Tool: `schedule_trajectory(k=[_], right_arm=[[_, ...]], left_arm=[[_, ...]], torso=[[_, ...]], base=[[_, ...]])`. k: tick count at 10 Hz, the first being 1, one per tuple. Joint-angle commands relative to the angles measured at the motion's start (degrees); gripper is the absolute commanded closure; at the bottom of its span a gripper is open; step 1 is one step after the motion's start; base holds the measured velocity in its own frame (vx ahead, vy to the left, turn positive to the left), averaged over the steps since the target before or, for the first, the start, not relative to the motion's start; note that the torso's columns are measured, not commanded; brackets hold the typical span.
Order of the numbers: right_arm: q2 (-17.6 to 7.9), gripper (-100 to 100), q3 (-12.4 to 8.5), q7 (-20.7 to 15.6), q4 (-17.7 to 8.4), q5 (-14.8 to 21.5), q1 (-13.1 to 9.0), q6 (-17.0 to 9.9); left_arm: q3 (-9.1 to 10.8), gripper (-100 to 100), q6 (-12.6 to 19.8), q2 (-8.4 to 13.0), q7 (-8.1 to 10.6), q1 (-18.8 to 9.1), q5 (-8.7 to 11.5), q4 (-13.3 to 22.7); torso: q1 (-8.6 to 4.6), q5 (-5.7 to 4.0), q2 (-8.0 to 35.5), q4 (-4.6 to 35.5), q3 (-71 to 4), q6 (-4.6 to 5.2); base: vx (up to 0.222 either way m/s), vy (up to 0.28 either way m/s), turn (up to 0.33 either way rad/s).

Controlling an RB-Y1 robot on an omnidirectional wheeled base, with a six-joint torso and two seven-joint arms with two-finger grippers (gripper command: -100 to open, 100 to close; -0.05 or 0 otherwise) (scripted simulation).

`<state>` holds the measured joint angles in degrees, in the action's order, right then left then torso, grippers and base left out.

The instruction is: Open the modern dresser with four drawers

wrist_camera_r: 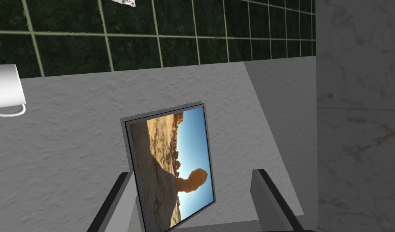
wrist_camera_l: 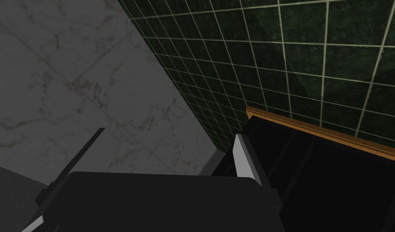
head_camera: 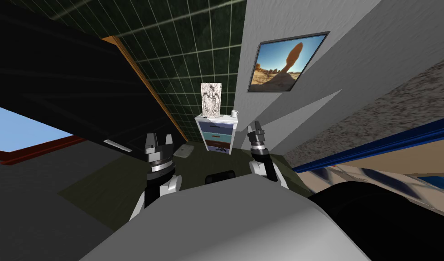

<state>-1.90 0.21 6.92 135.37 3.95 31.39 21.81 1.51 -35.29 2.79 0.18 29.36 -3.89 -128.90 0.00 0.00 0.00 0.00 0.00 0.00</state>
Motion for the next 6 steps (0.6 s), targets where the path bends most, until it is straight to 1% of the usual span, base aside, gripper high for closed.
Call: schedule_trajectory(k=[1, 3, 6], right_arm=[[0.0, 0, 0.0, 0.0, 0.0, 0.0, 0.0, 0.0], [0.0, 0, 0.0, 0.0, 0.0, 0.0, 0.0, 0.0], [0.0, 0, 0.0, 0.0, 0.0, 0.0, 0.0, 0.0]], left_arm=[[0.0, 0, 0.0, 0.0, 0.0, 0.0, 0.0, 0.0], [0.0, 0, 0.0, 0.0, 0.0, 0.0, 0.0, 0.0], [0.0, 0, 0.0, 0.0, 0.0, 0.0, 0.0, 0.0]], torso=[[0.0, 0.0, 2.3, 2.3, -4.7, 0.0], [0.0, 0.0, 10.0, 10.1, -20.1, 0.0], [0.0, 0.0, 22.7, 22.7, -45.4, 0.0]], base=[[0.0, 0.0, 0.0], [0.0, 0.0, 0.0], [0.0, 0.0, 0.0]])
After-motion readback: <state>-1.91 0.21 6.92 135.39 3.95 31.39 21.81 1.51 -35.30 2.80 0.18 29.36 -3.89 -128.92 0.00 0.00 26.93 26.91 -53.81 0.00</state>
